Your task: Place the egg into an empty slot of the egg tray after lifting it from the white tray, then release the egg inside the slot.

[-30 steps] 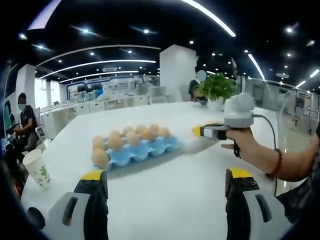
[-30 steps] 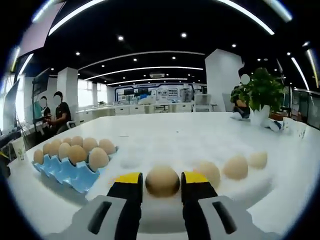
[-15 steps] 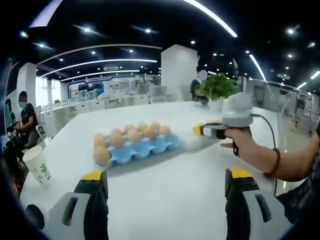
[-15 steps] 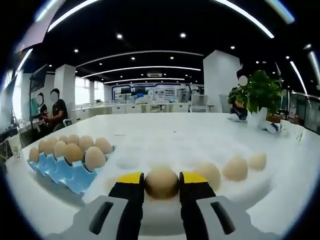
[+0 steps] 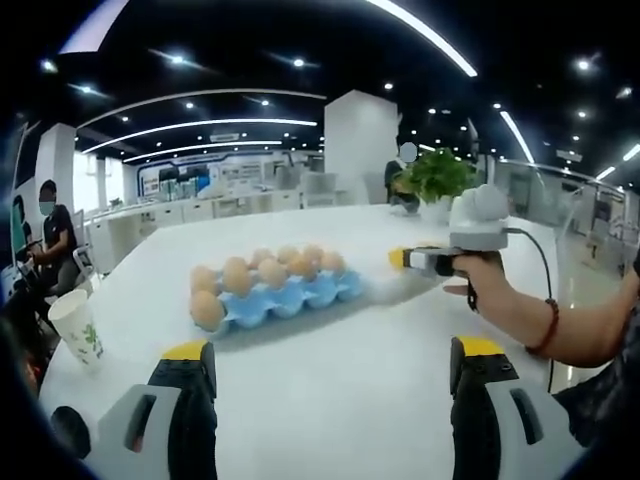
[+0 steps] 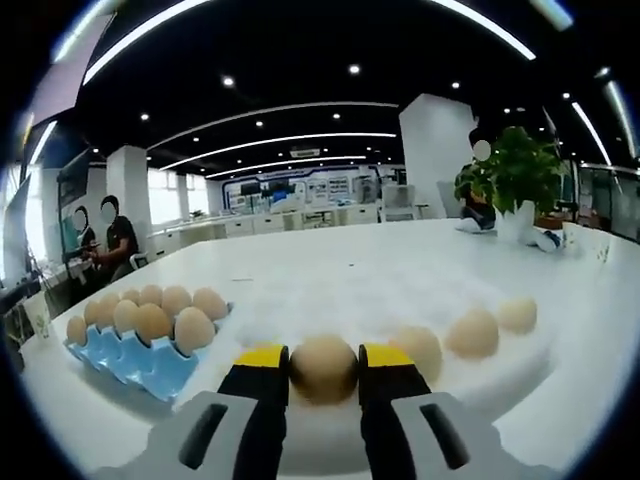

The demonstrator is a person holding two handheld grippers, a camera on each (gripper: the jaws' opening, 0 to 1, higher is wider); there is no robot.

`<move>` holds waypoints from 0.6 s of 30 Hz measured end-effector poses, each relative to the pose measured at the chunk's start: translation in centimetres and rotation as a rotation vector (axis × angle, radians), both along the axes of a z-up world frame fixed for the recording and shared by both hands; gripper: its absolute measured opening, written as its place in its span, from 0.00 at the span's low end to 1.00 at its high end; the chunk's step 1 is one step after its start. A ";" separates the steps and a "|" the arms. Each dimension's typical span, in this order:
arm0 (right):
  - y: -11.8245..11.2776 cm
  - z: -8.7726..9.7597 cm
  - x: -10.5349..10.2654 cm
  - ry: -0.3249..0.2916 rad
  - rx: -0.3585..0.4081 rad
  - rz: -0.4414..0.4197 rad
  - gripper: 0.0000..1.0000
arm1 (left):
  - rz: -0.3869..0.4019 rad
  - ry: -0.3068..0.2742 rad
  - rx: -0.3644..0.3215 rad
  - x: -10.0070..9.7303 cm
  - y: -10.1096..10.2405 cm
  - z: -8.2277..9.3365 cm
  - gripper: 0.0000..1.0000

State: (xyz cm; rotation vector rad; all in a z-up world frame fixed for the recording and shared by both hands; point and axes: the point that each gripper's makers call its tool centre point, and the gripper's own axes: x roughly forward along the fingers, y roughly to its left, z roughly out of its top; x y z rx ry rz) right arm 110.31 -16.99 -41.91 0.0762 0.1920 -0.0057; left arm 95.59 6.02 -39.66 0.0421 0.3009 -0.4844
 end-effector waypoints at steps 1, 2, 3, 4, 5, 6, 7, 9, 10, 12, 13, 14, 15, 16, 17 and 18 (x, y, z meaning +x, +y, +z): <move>0.0 0.2 -0.1 -0.002 0.001 0.002 0.28 | 0.001 0.001 -0.001 0.0 0.0 0.0 0.99; 0.2 0.6 -0.2 -0.013 0.000 0.005 0.28 | 0.002 0.002 -0.001 0.0 0.1 0.0 0.99; 0.2 0.9 -0.2 -0.026 -0.004 0.007 0.28 | 0.002 0.002 0.000 0.0 0.1 -0.1 0.99; 0.3 1.1 -0.3 -0.034 -0.004 0.010 0.28 | 0.003 0.002 0.000 0.0 0.1 -0.1 0.99; 0.3 1.5 -0.3 -0.038 -0.002 0.011 0.28 | 0.003 0.002 0.000 0.0 0.0 -0.1 0.99; 0.4 1.7 -0.3 -0.044 -0.004 0.015 0.28 | 0.002 0.002 -0.001 0.0 0.0 -0.1 0.99; 0.5 1.9 -0.3 -0.050 -0.003 0.019 0.28 | 0.002 0.001 -0.002 0.0 0.0 0.0 0.99; 0.9 2.1 -0.2 -0.050 -0.004 0.036 0.28 | 0.003 0.000 -0.002 -0.1 0.0 0.0 0.99; 1.0 2.1 -0.2 -0.048 -0.006 0.040 0.28 | 0.005 0.000 -0.002 -0.1 0.0 0.0 0.99; 1.3 2.1 -0.2 -0.048 -0.007 0.049 0.28 | 0.008 0.000 -0.002 -0.1 0.1 0.0 0.99; 1.5 2.2 -0.3 -0.050 -0.008 0.053 0.28 | 0.009 -0.001 -0.002 -0.1 0.1 0.0 0.99; 1.6 2.2 -0.3 -0.050 -0.013 0.056 0.28 | 0.010 -0.001 -0.002 -0.1 0.2 0.1 0.99; 1.7 2.3 -0.3 -0.051 -0.014 0.057 0.28 | 0.012 -0.001 -0.001 -0.2 0.2 0.1 0.99; 1.8 2.4 -0.3 -0.055 -0.013 0.062 0.28 | 0.013 -0.002 -0.001 -0.2 0.2 0.1 0.99; 1.9 2.4 -0.2 -0.055 -0.013 0.066 0.28 | 0.014 -0.002 0.000 -0.2 0.3 0.1 0.99; 2.1 2.4 -0.2 -0.053 -0.013 0.070 0.28 | 0.015 -0.003 0.000 -0.3 0.3 0.1 0.99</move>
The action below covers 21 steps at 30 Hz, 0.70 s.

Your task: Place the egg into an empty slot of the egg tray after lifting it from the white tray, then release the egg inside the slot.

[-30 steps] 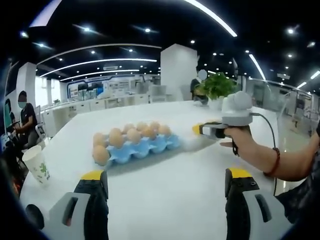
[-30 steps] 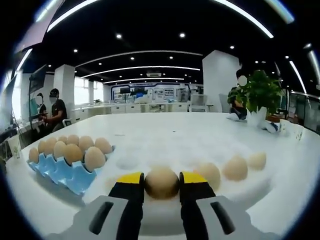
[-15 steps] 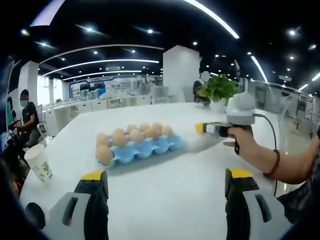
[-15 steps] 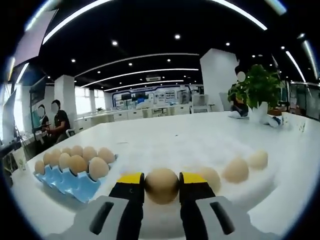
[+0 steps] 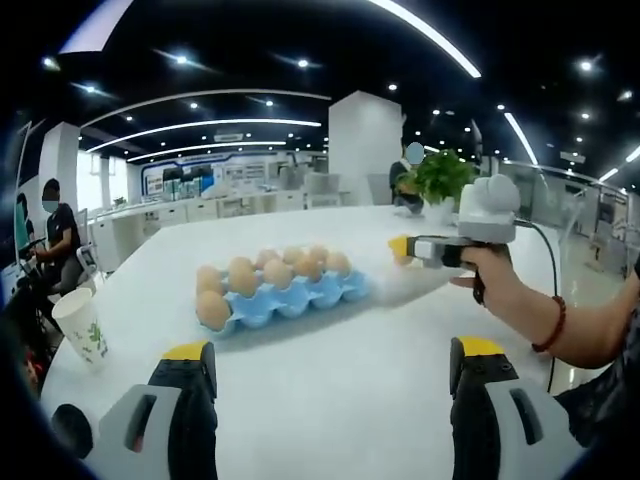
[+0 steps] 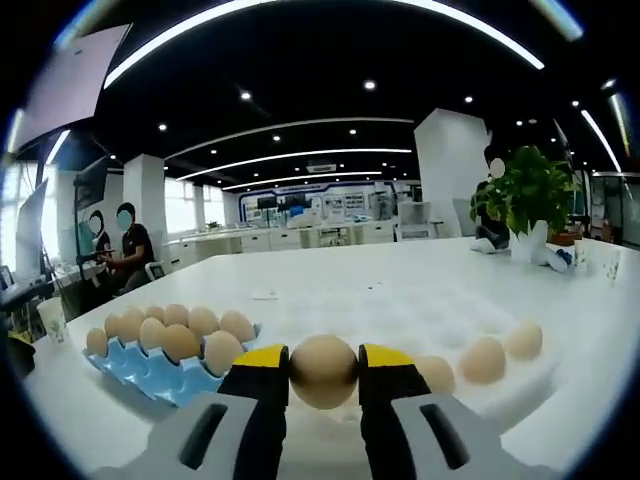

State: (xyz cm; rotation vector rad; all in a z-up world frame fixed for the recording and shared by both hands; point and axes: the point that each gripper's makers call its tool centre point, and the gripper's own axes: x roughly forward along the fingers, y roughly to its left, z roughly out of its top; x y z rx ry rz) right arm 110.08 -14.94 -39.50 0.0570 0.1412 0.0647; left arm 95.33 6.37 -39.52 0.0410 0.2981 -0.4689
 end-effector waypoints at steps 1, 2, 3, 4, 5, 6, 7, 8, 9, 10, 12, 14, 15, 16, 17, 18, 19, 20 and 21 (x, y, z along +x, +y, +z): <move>0.2 0.1 0.0 -0.001 -0.002 0.006 0.28 | 0.001 -0.001 0.000 0.0 0.0 0.0 0.99; 0.5 0.1 0.0 0.000 0.000 0.014 0.28 | 0.001 -0.002 -0.001 -0.1 0.0 0.0 0.99; 0.8 0.1 0.0 0.001 0.002 0.020 0.28 | 0.001 -0.001 -0.001 -0.1 0.0 0.0 0.99; 1.0 0.1 -0.1 0.004 0.002 0.025 0.28 | 0.001 -0.001 -0.001 -0.1 0.0 0.0 0.99; 1.4 0.1 -0.1 0.004 0.004 0.033 0.28 | 0.001 0.000 0.001 -0.1 0.1 0.0 0.99; 1.7 0.0 -0.1 0.005 0.003 0.039 0.28 | 0.001 0.000 0.005 -0.2 0.1 0.0 0.99; 2.1 0.0 -0.1 0.008 0.000 0.047 0.28 | 0.001 0.000 0.005 -0.2 0.1 0.0 0.99; 2.4 0.0 -0.2 0.009 0.000 0.054 0.28 | 0.001 0.001 0.004 -0.3 0.1 0.0 0.99; 2.9 0.0 -0.2 0.010 -0.004 0.065 0.28 | 0.001 0.000 0.003 -0.3 0.1 0.1 0.99; 3.1 0.0 -0.2 0.011 -0.005 0.071 0.28 | 0.002 0.000 0.003 -0.3 0.2 0.1 0.99; 3.9 -0.1 -0.2 0.016 -0.009 0.090 0.28 | 0.004 -0.001 0.003 -0.4 0.3 0.1 0.99; 4.3 -0.1 -0.2 0.016 -0.006 0.101 0.28 | 0.008 0.000 0.004 -0.5 0.4 0.1 0.99; 4.7 -0.1 -0.2 0.020 -0.006 0.108 0.28 | 0.009 0.000 0.004 -0.6 0.4 0.1 0.99; 5.0 -0.2 -0.2 0.024 -0.006 0.116 0.28 | 0.011 0.000 0.005 -0.6 0.5 0.1 0.99; 5.2 -0.2 -0.2 0.024 -0.002 0.121 0.28 | 0.012 0.001 0.004 -0.6 0.5 0.1 0.99; 5.3 -0.1 -0.3 0.022 -0.005 0.120 0.28 | 0.012 0.001 0.004 -0.7 0.5 0.1 0.99; 5.4 0.0 -0.3 0.018 -0.016 0.119 0.28 | 0.013 0.002 0.004 -0.7 0.6 0.0 0.99; 5.5 0.1 -0.3 0.016 -0.013 0.127 0.28 | 0.016 0.002 0.004 -0.8 0.7 0.0 0.99; 5.6 0.1 -0.3 0.015 -0.011 0.130 0.28 | 0.017 0.002 0.004 -0.8 0.7 0.0 0.99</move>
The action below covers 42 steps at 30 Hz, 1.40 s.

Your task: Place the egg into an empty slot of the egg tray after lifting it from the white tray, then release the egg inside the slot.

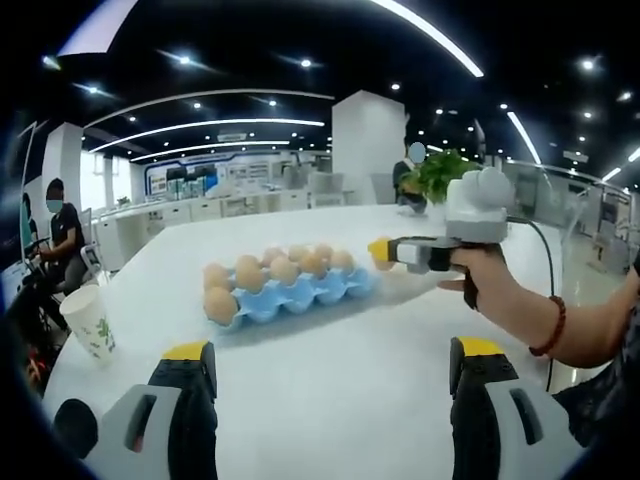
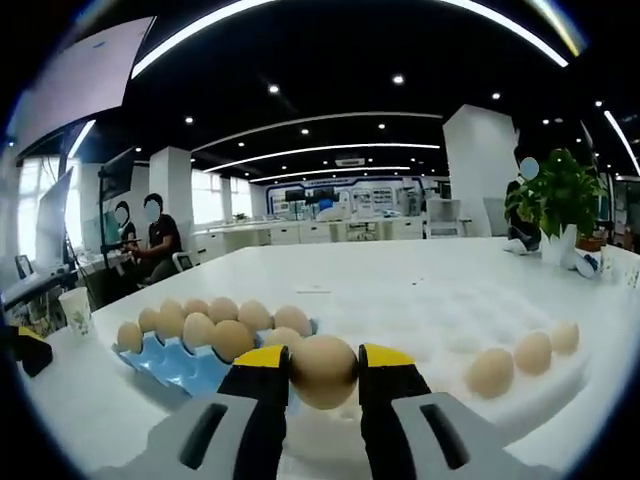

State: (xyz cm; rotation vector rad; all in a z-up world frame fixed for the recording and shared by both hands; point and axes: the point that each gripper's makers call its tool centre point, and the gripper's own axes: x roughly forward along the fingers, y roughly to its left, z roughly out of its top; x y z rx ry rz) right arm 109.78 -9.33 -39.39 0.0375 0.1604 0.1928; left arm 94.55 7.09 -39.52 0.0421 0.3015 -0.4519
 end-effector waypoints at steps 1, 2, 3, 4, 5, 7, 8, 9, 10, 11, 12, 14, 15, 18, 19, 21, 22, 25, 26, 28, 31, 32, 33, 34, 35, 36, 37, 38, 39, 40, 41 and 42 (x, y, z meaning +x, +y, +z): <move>0.1 0.1 0.0 0.000 0.001 0.001 0.28 | 0.001 0.001 0.000 0.0 0.0 0.0 0.99; 0.2 0.1 0.0 0.001 -0.001 0.004 0.28 | 0.002 0.001 0.000 0.0 0.1 0.0 0.99; 0.4 0.1 0.0 0.001 0.005 0.009 0.28 | 0.002 0.001 0.000 -0.1 0.1 0.0 0.99; 0.5 0.1 0.0 0.001 0.006 0.011 0.28 | 0.001 0.001 0.001 -0.1 0.0 0.0 0.99; 0.7 0.1 0.0 0.003 0.005 0.015 0.28 | 0.000 0.001 0.002 -0.1 0.0 0.0 0.99; 1.2 0.2 0.0 0.001 0.004 0.023 0.28 | 0.000 0.000 0.003 -0.1 0.0 0.0 0.99; 1.5 0.2 0.0 0.001 0.002 0.032 0.28 | 0.002 -0.001 0.003 -0.1 0.1 0.1 0.99; 1.6 0.3 0.0 0.001 0.003 0.035 0.28 | 0.003 -0.001 0.003 -0.1 0.1 0.1 0.99; 1.9 0.3 0.0 -0.001 0.000 0.042 0.28 | 0.005 -0.002 0.002 -0.2 0.2 0.1 0.99; 2.1 0.3 0.0 -0.001 0.000 0.047 0.28 | 0.006 -0.003 0.002 -0.2 0.3 0.1 0.99; 2.4 0.4 0.0 -0.002 0.002 0.053 0.28 | 0.008 -0.002 0.003 -0.2 0.3 0.1 0.99; 2.9 0.4 0.0 -0.002 -0.001 0.063 0.28 | 0.012 -0.001 0.004 -0.2 0.4 0.1 0.99; 3.1 0.5 0.0 -0.002 0.000 0.068 0.28 | 0.013 -0.001 0.004 -0.2 0.5 0.1 0.99; 3.7 0.6 0.1 -0.003 -0.001 0.079 0.28 | 0.016 0.001 0.005 -0.3 0.6 0.0 0.99; 3.9 0.7 0.1 -0.003 -0.001 0.085 0.28 | 0.017 0.003 0.006 -0.3 0.7 0.0 0.99; 4.3 0.6 0.1 0.000 -0.002 0.094 0.28 | 0.018 0.004 0.007 -0.3 0.7 0.0 0.99; 4.5 0.5 0.1 0.006 -0.003 0.100 0.28 | 0.018 0.004 0.007 -0.3 0.7 0.0 0.99; 5.0 0.3 0.2 0.018 0.001 0.112 0.28 | 0.019 0.005 0.007 -0.3 0.7 -0.1 0.99; 5.2 0.2 0.2 0.020 0.001 0.115 0.28 | 0.019 0.006 0.006 -0.2 0.7 -0.1 0.99; 5.6 0.1 0.2 0.025 -0.002 0.127 0.28 | 0.019 0.008 0.007 -0.2 0.7 -0.1 0.99; 6.1 0.0 0.2 0.030 0.000 0.142 0.28 | 0.021 0.006 0.004 -0.1 0.7 -0.1 0.99; 6.2 -0.1 0.1 0.031 0.000 0.146 0.28 | 0.023 0.007 0.003 -0.1 0.8 -0.1 0.99; 6.5 -0.1 0.1 0.031 0.001 0.155 0.28 | 0.024 0.007 0.004 -0.1 0.8 -0.1 0.99; 6.7 0.0 0.1 0.031 0.002 0.161 0.28 | 0.026 0.009 0.005 -0.1 0.9 -0.2 0.99; 7.1 0.1 0.1 0.028 0.003 0.172 0.28 | 0.027 0.010 0.005 -0.1 0.9 -0.2 0.99; 7.3 0.1 0.0 0.026 0.000 0.178 0.28 | 0.028 0.011 0.005 -0.1 1.0 -0.2 0.99; 7.6 0.2 0.0 0.023 -0.003 0.186 0.28 | 0.028 0.011 0.005 -0.1 1.0 -0.2 0.99; 7.9 0.2 0.0 0.021 -0.004 0.193 0.28 | 0.029 0.011 0.004 0.0 1.0 -0.2 0.99; 8.2 0.3 0.0 0.020 -0.003 0.200 0.28 | 0.030 0.011 0.003 0.0 1.1 -0.2 0.99; 8.4 0.3 -0.1 0.021 -0.006 0.206 0.28 | 0.031 0.011 0.003 0.0 1.2 -0.2 0.99; 8.5 0.2 0.0 0.022 -0.006 0.210 0.28 | 0.032 0.012 0.003 0.0 1.2 -0.2 0.99; 8.8 0.2 0.0 0.022 -0.004 0.218 0.28 | 0.033 0.013 0.004 0.0 1.3 -0.2 0.99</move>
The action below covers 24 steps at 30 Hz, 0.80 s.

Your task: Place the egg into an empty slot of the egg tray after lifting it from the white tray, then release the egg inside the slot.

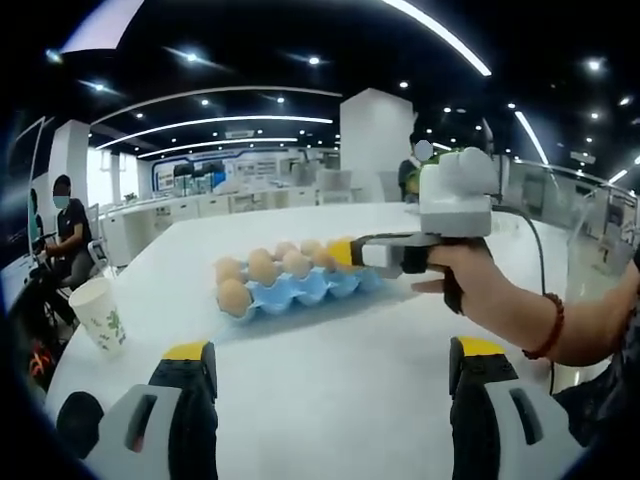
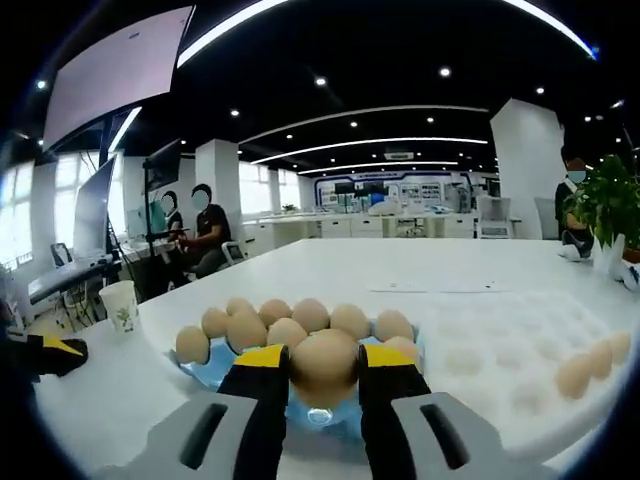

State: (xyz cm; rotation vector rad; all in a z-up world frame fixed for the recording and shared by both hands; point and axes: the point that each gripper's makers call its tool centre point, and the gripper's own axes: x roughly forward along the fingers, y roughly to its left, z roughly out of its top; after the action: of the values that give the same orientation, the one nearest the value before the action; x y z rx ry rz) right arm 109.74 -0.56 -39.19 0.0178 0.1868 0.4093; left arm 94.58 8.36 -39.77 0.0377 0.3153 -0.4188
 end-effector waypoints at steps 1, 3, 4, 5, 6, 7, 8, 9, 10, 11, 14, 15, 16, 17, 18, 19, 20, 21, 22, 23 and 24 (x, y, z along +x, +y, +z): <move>0.2 0.0 0.0 0.001 0.000 0.004 0.28 | 0.000 0.000 0.001 0.0 0.0 0.0 0.99; 0.5 -0.1 0.0 0.006 0.001 0.013 0.28 | 0.002 0.000 0.002 0.0 0.2 0.0 0.99; 0.6 -0.1 0.0 0.007 0.001 0.014 0.28 | 0.003 0.000 0.002 0.1 0.2 0.1 0.99; 0.8 -0.1 0.0 0.008 0.000 0.020 0.28 | 0.004 0.000 0.002 0.1 0.3 0.1 0.99; 1.2 -0.1 0.0 0.008 0.001 0.033 0.28 | 0.006 -0.001 0.001 0.1 0.3 0.1 0.99; 1.3 -0.1 -0.1 0.008 0.001 0.036 0.28 | 0.007 -0.001 0.000 0.1 0.4 0.1 0.99; 1.7 0.0 -0.1 0.005 -0.003 0.044 0.28 | 0.008 -0.001 -0.001 0.1 0.4 0.1 0.99; 1.9 0.0 -0.1 0.006 -0.004 0.051 0.28 | 0.009 0.000 0.000 0.2 0.4 0.1 0.99; 2.3 0.0 -0.1 0.008 -0.001 0.061 0.28 | 0.010 0.001 0.001 0.2 0.4 0.1 0.99; 2.5 0.0 -0.1 0.009 -0.003 0.068 0.28 | 0.010 0.002 0.002 0.2 0.4 0.1 0.99; 3.5 0.0 -0.2 0.005 -0.003 0.099 0.28 | 0.011 0.003 0.002 0.2 0.4 0.0 0.99; 4.0 0.1 -0.3 0.000 -0.007 0.113 0.28 | 0.011 0.004 0.001 0.1 0.4 0.0 0.99; 4.3 0.1 -0.4 -0.003 -0.006 0.126 0.28 | 0.009 0.005 0.001 0.1 0.3 0.0 0.99; 4.8 0.2 -0.5 -0.004 0.005 0.144 0.28 | 0.008 0.004 0.001 0.1 0.3 0.1 0.99; 5.2 0.3 -0.5 -0.006 0.008 0.157 0.28 | 0.007 0.003 0.001 0.2 0.3 0.1 0.99; 5.6 0.3 -0.6 -0.007 0.008 0.173 0.28 | 0.007 0.002 0.001 0.2 0.3 0.1 0.99; 5.9 0.3 -0.6 -0.008 0.006 0.181 0.28 | 0.009 0.002 0.001 0.2 0.4 0.1 0.99; 6.4 0.3 -0.7 -0.012 0.005 0.196 0.28 | 0.010 0.002 0.001 0.2 0.4 0.1 0.99; 6.8 0.4 -0.8 -0.015 0.004 0.211 0.28 | 0.012 0.001 0.002 0.2 0.5 0.2 0.99; 7.1 0.4 -0.9 -0.015 0.007 0.220 0.28 | 0.014 0.000 0.002 0.2 0.6 0.2 0.99; 7.5 0.4 -0.9 -0.020 0.001 0.233 0.28 | 0.017 -0.001 0.002 0.2 0.7 0.2 0.99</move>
State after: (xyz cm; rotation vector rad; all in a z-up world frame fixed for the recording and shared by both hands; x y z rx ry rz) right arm 108.85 6.94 -38.77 -0.0072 0.1698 0.6421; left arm 94.75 9.11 -39.52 0.0368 0.3150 -0.4017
